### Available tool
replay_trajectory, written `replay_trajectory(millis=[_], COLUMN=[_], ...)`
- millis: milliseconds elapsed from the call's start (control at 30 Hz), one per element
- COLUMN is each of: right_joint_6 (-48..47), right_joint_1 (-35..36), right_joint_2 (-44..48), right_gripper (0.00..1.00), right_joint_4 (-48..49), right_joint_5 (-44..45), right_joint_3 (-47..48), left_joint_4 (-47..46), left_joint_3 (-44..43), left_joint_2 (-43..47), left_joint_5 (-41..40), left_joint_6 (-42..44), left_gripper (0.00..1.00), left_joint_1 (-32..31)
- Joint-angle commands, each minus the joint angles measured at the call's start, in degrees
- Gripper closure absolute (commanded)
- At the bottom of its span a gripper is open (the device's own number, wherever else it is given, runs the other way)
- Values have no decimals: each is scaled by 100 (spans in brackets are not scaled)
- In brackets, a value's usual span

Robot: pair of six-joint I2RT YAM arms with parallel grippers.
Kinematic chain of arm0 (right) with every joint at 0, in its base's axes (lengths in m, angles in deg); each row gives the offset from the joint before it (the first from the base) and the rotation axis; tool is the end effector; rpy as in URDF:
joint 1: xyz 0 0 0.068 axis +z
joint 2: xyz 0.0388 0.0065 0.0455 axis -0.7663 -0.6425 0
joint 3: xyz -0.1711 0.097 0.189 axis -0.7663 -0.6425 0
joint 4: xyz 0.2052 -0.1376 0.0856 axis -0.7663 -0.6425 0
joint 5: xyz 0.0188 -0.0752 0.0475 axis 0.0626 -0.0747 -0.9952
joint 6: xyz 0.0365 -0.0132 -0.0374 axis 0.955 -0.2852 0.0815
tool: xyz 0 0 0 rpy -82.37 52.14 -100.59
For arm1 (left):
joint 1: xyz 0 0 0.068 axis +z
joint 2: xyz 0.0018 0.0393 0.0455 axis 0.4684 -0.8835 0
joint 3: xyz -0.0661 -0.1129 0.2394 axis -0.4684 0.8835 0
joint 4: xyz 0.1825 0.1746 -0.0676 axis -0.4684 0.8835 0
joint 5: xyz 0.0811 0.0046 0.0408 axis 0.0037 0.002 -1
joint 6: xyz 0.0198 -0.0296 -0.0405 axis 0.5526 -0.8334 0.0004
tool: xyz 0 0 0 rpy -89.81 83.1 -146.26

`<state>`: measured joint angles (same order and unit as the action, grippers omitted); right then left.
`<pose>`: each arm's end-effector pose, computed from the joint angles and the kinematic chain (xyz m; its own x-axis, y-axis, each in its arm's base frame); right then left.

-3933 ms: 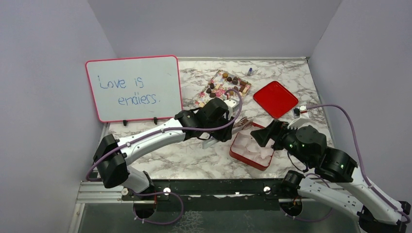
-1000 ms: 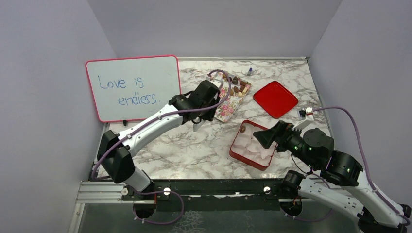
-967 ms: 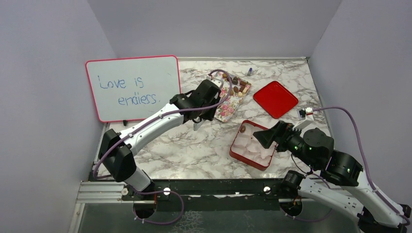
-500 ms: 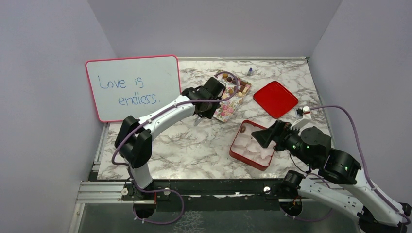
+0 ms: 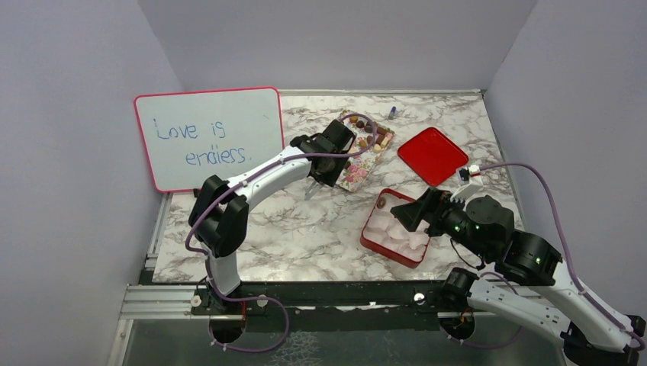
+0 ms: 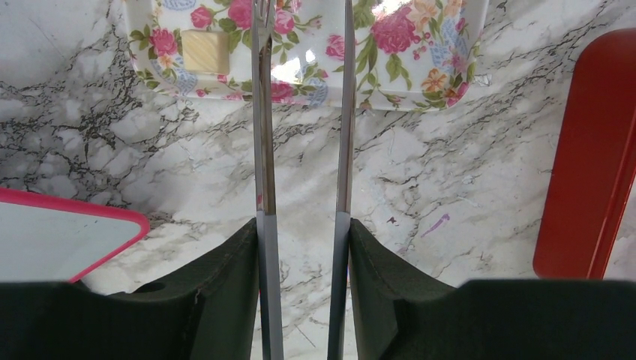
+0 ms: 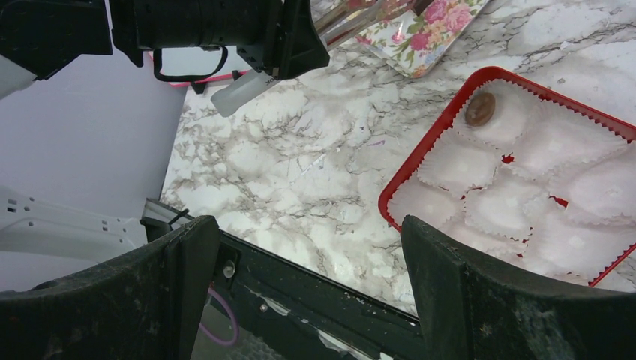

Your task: Pack the chocolate

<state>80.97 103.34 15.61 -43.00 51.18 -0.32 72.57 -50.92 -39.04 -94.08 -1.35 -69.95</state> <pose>0.0672 0.0719 0.3505 -0.5846 0.3693 -0.7224 -0.2457 0.7680 0.5914 0.2936 -0.2566 0.2585 -0.7275 0.4596 -0.5095 0.4961 0.8652 0.0722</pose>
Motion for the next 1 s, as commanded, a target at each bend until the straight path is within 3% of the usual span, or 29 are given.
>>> replay_trajectory(millis=[0, 967], right_joint_6=[-31, -53], right_joint_1=[41, 37], right_joint_2=[-13, 259], right_gripper=[4, 4], right_joint_4=[190, 27], right_joint_5=[-92, -31], right_joint_3=[104, 72], left_joint_4=[-105, -323], left_joint_3=[-210, -313], left_joint_2=[13, -265], left_joint_5=[379, 822], left_joint_6=[49, -166], left_gripper=[56, 51], left_joint_1=[81, 80])
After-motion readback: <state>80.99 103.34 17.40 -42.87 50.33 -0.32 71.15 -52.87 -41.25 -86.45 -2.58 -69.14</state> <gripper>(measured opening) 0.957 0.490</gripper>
